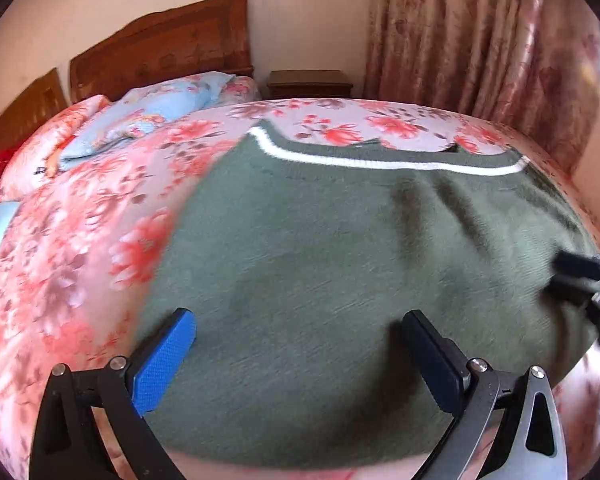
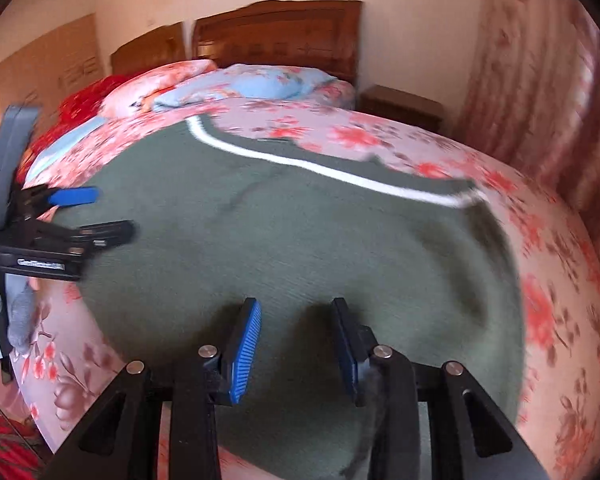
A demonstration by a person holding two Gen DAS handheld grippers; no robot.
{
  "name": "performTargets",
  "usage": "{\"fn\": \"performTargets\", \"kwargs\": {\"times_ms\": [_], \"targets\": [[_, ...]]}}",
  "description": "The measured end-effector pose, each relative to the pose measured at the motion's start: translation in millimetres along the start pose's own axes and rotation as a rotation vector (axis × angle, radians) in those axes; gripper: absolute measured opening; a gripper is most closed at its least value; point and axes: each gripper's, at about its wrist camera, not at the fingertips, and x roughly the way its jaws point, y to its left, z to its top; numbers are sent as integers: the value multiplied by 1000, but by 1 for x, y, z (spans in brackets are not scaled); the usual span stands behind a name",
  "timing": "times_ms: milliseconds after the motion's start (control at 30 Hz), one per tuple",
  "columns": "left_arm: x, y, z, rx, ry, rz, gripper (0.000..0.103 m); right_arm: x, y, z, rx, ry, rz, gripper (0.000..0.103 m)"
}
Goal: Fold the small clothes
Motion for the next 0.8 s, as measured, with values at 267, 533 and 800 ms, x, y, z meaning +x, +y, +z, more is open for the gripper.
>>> {"fn": "performTargets", "kwargs": {"times_ms": [267, 533, 800], "targets": [[-29, -25, -15, -14, -42, -86, 103, -15, 31, -5, 4, -21, 32, 37], [-19, -32, -32, 85, -1, -73, 103, -12, 60, -22, -202, -6, 19, 38], [-41, -9, -30, 0, -4, -158, 103, -46, 15, -45, -44, -21, 34, 37]]}}
